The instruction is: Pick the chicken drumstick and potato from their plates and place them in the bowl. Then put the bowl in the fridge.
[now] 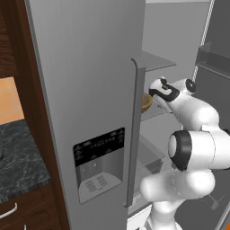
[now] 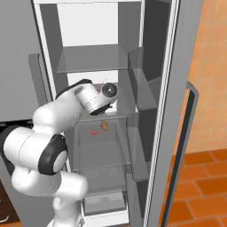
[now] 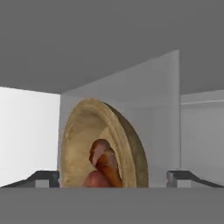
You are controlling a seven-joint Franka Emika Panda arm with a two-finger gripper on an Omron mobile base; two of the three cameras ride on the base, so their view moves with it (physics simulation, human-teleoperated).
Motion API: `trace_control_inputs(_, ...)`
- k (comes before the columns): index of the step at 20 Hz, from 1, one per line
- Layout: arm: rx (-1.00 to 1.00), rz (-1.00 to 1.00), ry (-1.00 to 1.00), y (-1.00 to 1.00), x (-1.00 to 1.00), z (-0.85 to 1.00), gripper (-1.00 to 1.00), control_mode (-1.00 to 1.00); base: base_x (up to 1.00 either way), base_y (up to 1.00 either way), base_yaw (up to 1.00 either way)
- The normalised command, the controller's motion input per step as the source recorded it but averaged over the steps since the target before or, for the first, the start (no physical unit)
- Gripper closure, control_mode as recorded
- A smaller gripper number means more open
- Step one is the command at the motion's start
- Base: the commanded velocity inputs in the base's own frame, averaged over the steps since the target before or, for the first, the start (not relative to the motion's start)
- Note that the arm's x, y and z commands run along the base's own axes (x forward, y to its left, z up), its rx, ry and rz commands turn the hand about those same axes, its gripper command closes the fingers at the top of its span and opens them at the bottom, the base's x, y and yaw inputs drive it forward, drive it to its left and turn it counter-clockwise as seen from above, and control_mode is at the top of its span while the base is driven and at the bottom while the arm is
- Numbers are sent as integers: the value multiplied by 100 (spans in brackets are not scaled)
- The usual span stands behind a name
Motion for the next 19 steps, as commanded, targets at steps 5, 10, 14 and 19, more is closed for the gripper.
trace_control_inputs(5, 13, -15, -19, -44, -100, 92, -100, -100, 0, 0, 0)
trace_control_inputs(10, 2, -3, -27, 0, -100, 100, -100, -100, 0, 0, 0)
trace_control_inputs(14, 0, 0, -28, 2, -100, 100, -100, -100, 0, 0, 0)
trace_control_inputs(19, -18, 3, -34, 55, -100, 77, -100, -100, 0, 0, 0)
